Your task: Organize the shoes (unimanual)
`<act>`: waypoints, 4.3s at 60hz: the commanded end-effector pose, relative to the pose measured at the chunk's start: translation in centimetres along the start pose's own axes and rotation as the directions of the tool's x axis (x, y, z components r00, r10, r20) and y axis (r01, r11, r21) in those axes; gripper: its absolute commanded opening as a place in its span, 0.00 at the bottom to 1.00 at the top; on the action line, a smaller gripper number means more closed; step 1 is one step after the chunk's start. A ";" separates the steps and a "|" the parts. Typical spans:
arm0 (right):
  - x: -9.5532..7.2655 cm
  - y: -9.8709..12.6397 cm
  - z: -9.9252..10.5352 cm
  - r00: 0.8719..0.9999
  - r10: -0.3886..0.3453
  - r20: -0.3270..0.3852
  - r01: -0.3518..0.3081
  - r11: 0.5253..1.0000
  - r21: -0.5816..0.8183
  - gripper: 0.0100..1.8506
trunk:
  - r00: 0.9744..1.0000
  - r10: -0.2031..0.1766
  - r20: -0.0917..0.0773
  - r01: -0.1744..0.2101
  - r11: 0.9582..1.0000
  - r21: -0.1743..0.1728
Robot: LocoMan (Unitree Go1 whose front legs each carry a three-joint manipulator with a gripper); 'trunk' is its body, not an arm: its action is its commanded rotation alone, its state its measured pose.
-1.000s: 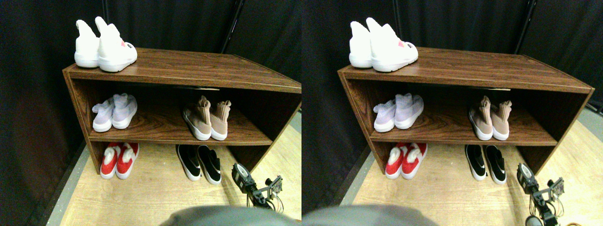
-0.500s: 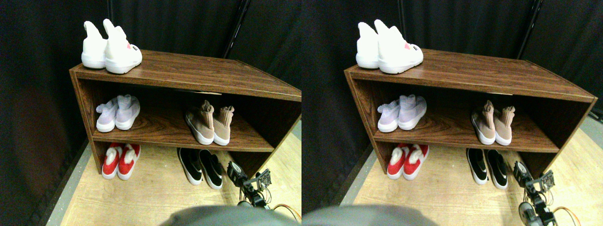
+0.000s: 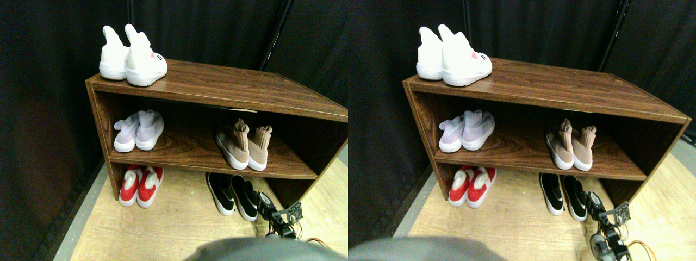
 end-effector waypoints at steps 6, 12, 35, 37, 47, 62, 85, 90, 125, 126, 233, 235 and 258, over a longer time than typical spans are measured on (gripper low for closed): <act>0.0 0.4 -0.8 0.999 0.029 -0.018 -0.029 1.000 0.010 0.03 | 1.000 0.018 -0.023 -0.019 1.000 -0.009; 0.1 0.2 -1.3 0.998 0.036 -0.042 -0.035 0.999 0.029 0.03 | 1.000 0.019 -0.025 -0.019 1.000 -0.011; 0.4 0.1 -2.8 0.993 0.050 -0.104 -0.046 0.998 0.040 0.03 | 0.999 0.027 -0.027 -0.028 0.999 -0.022; 0.3 0.1 -3.0 0.994 0.046 -0.097 -0.043 0.998 0.036 0.03 | 0.999 0.027 -0.027 -0.028 0.999 -0.022; 0.3 0.5 -3.5 0.994 0.044 -0.100 -0.042 0.999 0.026 0.03 | 0.999 0.030 -0.029 -0.030 0.999 -0.027; 0.2 0.7 -4.0 0.995 0.026 -0.096 -0.024 0.999 0.028 0.03 | 0.999 0.028 -0.031 -0.029 0.999 -0.029; 0.5 0.9 -3.4 0.991 0.058 -0.122 -0.055 0.998 0.027 0.03 | 0.999 0.027 -0.033 -0.028 0.999 -0.027; 0.4 1.2 -3.1 0.991 0.064 -0.119 -0.062 0.998 0.020 0.03 | 1.000 0.013 -0.028 -0.014 1.000 -0.018; -5.6 4.8 2.1 0.979 0.200 -0.037 -0.203 0.974 -0.099 0.03 | 0.999 -0.043 0.017 0.043 0.999 0.001; -5.8 4.8 2.2 0.978 0.203 -0.038 -0.206 0.973 -0.103 0.03 | 0.999 -0.043 0.017 0.043 0.999 0.001; -16.3 11.6 -7.0 0.847 0.393 -0.357 -0.470 0.868 -0.160 0.03 | 0.998 -0.027 0.060 0.029 0.999 -0.023; -16.3 11.6 -7.0 0.847 0.394 -0.358 -0.471 0.867 -0.160 0.03 | 0.998 -0.025 0.058 0.026 0.999 -0.025; -15.7 11.3 -7.1 0.850 0.392 -0.353 -0.456 0.883 -0.115 0.03 | 0.999 -0.020 0.043 0.021 0.999 -0.024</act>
